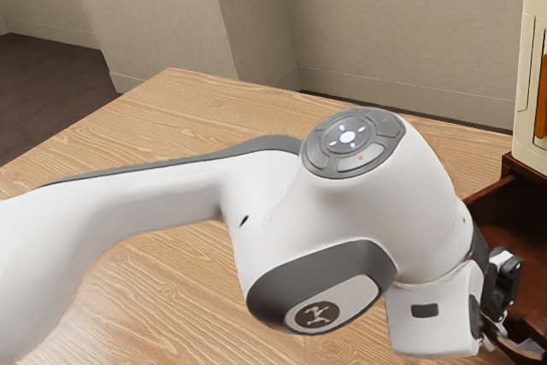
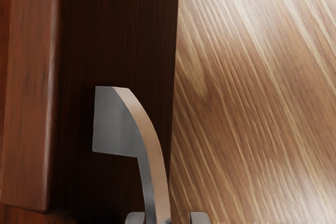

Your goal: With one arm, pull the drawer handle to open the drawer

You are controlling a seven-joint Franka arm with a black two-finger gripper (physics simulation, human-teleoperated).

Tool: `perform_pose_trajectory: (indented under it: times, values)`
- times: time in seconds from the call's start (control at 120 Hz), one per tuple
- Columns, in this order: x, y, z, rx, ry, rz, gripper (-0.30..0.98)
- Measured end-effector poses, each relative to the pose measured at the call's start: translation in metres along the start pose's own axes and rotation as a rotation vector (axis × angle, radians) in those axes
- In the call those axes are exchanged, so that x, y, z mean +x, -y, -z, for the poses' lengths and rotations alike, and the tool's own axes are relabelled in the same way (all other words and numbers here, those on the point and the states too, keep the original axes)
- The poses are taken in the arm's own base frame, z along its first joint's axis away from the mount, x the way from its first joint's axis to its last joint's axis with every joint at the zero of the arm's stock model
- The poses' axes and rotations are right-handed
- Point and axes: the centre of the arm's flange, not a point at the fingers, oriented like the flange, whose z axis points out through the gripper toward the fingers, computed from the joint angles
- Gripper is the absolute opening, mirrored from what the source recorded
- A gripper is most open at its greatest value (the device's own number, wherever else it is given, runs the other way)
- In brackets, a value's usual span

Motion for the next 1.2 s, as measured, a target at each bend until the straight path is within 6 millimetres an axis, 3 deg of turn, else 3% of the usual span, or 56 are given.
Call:
perform_pose_trajectory:
  times: [0.508, 0.767, 0.85, 0.983, 1.083, 1.133, 1.2]
  values:
    - [0.0, -0.027, 0.012, -0.007, 0.007, 0.008, 0.01]
    - [0.0, -0.023, 0.027, 0.022, 0.005, 0.015, -0.03]
    - [0.005, -0.021, 0.068, 0.084, 0.004, 0.009, 0.01]
    - [0.037, -0.024, 0.168, 0.173, -0.004, -0.035, 0.2]
    - [0.026, -0.029, 0.234, 0.124, 0.026, 0.014, 0.37]
    - [0.013, -0.036, 0.247, 0.06, 0.056, 0.058, 0.44]
    - [0.002, -0.047, 0.243, -0.037, 0.099, 0.104, 0.5]
